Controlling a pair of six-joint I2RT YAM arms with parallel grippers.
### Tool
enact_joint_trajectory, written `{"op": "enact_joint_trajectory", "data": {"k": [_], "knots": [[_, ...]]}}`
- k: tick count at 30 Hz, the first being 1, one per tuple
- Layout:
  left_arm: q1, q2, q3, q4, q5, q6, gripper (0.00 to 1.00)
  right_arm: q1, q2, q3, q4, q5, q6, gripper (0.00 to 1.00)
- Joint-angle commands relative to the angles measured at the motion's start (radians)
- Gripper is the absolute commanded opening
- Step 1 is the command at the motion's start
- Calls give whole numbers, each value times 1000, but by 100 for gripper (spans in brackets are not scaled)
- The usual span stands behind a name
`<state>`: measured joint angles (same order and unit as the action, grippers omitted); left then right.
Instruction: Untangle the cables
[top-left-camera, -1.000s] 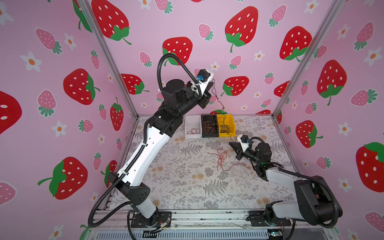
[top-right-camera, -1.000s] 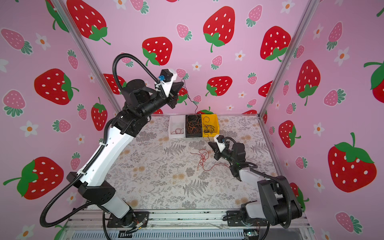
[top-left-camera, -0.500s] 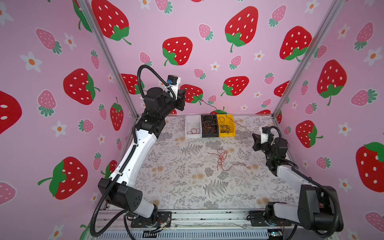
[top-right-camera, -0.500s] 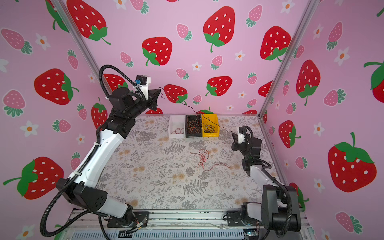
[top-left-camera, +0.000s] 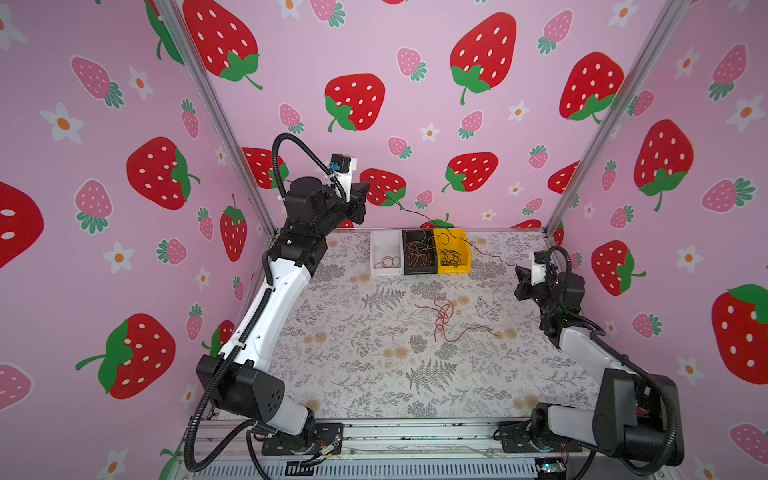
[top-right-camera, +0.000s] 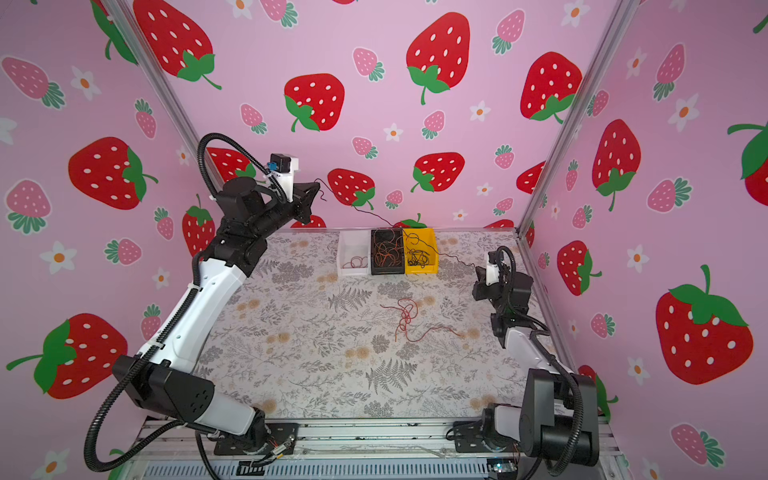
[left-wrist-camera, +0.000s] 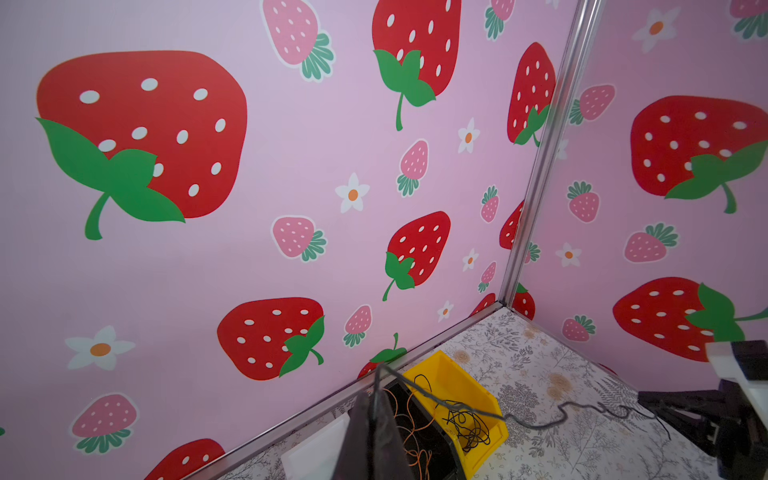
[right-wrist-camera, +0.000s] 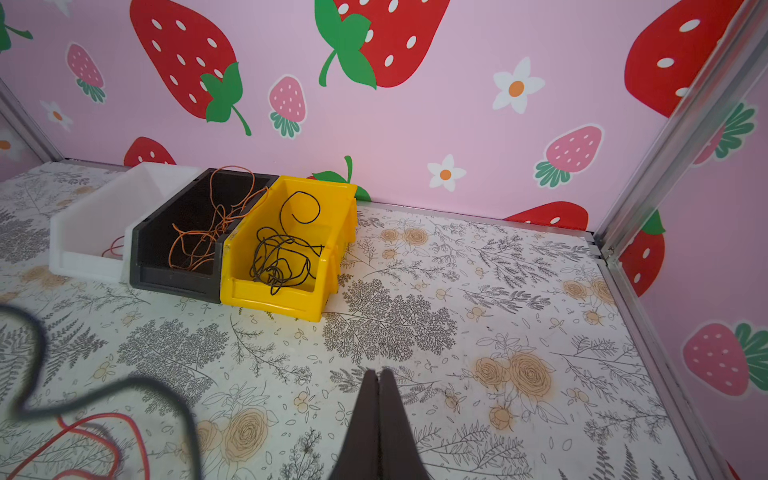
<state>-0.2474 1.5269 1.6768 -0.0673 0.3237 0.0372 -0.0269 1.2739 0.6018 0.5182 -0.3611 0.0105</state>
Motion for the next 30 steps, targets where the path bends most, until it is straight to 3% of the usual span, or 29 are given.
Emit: {"op": "enact_joint_trajectory", "data": {"k": [1, 5, 8, 14, 22, 26, 30], "knots": [[-1, 0, 16, 10, -3, 11, 0, -4, -14, 33, -23, 17, -15, 0], [-1, 22, 30, -20, -17, 3, 0, -4, -7, 59, -45, -11, -19, 0], [13, 29, 38, -51, -80, 5, 0, -13, -11, 59, -70, 59, -21, 0], [67, 41, 36, -77, -139, -50, 0, -41, 12, 67, -115, 74, -27, 0], [96, 87, 70, -62, -162, -127, 0, -39, 52, 117, -205, 34, -118, 0], [66, 147, 126, -71, -91, -156, 0, -3, 90, 180, -274, 26, -139, 0], [-33, 240, 226, -132, -68, -98, 0, 66, 146, 264, -320, 43, -130, 0]]}}
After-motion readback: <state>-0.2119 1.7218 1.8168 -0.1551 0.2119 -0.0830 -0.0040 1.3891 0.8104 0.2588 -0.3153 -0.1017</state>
